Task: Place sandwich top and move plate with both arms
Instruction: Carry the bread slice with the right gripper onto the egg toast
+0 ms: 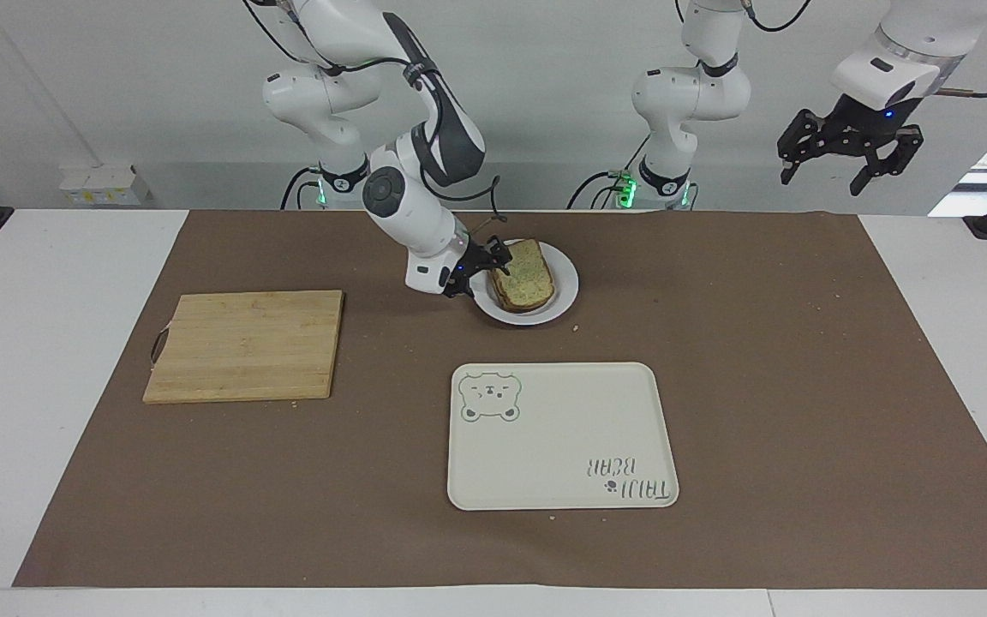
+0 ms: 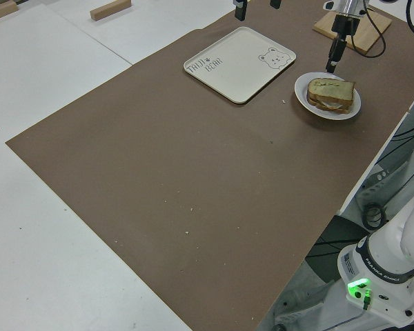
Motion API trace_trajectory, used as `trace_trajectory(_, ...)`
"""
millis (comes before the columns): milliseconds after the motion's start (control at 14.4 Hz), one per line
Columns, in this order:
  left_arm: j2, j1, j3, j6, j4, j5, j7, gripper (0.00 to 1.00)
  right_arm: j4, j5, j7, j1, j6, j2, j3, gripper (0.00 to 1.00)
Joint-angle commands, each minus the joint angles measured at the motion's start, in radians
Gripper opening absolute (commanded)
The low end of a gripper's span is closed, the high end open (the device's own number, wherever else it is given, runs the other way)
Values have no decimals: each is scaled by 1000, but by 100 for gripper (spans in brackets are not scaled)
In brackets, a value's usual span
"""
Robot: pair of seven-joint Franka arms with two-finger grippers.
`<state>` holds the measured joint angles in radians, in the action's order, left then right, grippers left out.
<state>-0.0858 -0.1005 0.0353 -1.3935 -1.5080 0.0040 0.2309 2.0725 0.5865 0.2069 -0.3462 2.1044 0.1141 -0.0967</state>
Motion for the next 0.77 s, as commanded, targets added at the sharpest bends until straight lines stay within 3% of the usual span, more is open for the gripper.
trace_trajectory(0,0,-2,6,28,17,8,2,100,-70,-42,-9,74,-72,-22,-6,100)
trace_trajectory(487,-61,-1,17,-22,-98,-100,-2,100,-198,-128,2,260,-76,-42,-5,100)
trace_trajectory(696,-74,1,18,-38,-159,-224,-1,100,-293,-319,0,311,-154,-40,-5,100)
